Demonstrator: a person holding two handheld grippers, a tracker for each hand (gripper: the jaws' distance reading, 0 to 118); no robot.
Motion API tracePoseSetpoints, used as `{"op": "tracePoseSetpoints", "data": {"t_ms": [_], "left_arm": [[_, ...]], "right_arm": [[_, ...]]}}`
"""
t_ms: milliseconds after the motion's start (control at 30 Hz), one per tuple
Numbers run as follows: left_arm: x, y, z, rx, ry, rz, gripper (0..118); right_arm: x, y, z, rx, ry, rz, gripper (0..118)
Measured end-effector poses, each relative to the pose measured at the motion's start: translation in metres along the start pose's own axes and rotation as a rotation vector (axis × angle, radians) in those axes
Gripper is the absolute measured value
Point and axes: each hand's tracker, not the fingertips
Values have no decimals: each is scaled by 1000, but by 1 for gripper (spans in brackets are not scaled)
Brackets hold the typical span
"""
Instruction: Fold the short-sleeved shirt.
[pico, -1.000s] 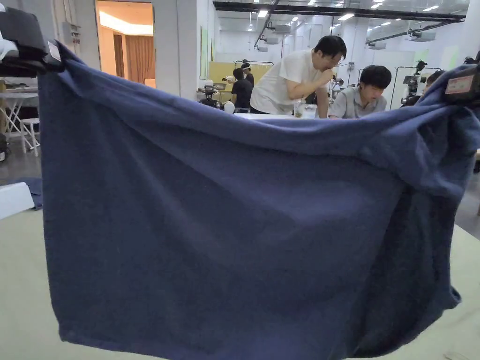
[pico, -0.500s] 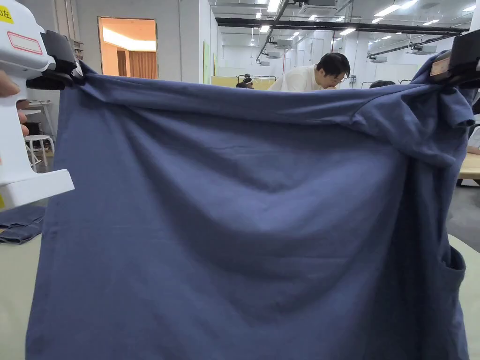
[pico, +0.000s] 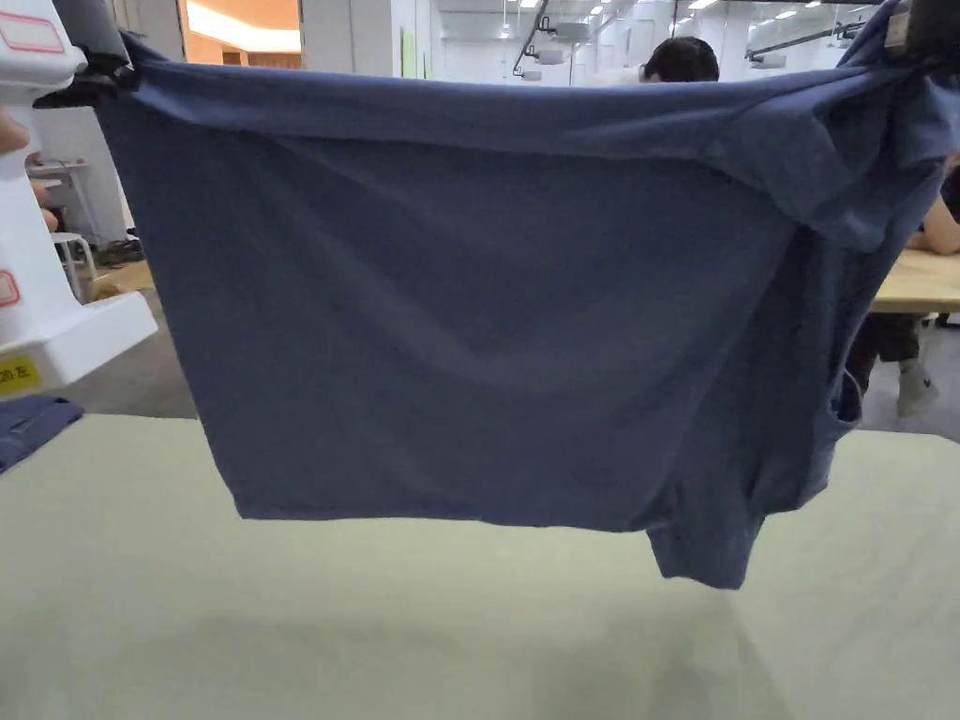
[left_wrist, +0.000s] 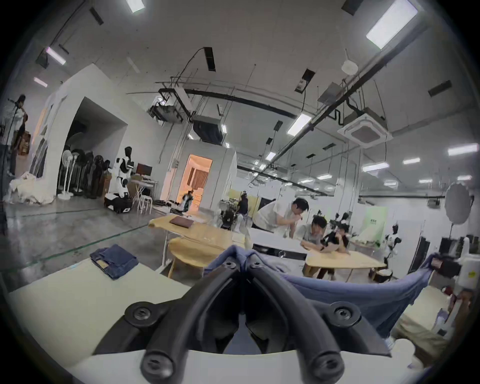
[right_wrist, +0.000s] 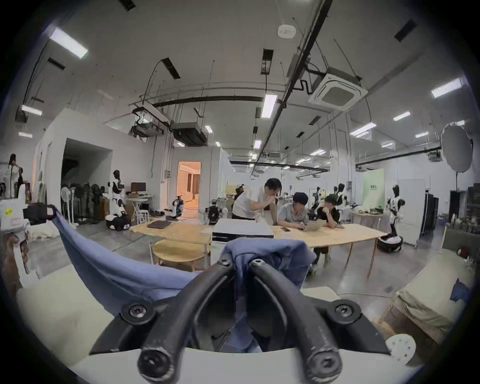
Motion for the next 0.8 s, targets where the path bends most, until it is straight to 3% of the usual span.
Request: {"op": "tracePoseSetpoints", "data": {"t_ms": [100, 400, 667, 800], "left_arm": [[-5, -28, 9, -54, 29, -17, 0], [-24, -129, 102, -344, 84, -2, 0], [-51, -206, 229, -617, 163, -4, 0], [-60, -242, 298, -749, 148, 9, 0]], "right_arm": [[-6, -27, 6, -40, 6, 39, 4], [-20, -153, 67, -389, 89, -26, 4], [-17, -232, 182, -677, 172, -73, 4], [-12, -256, 240, -775, 220, -144, 4]]}}
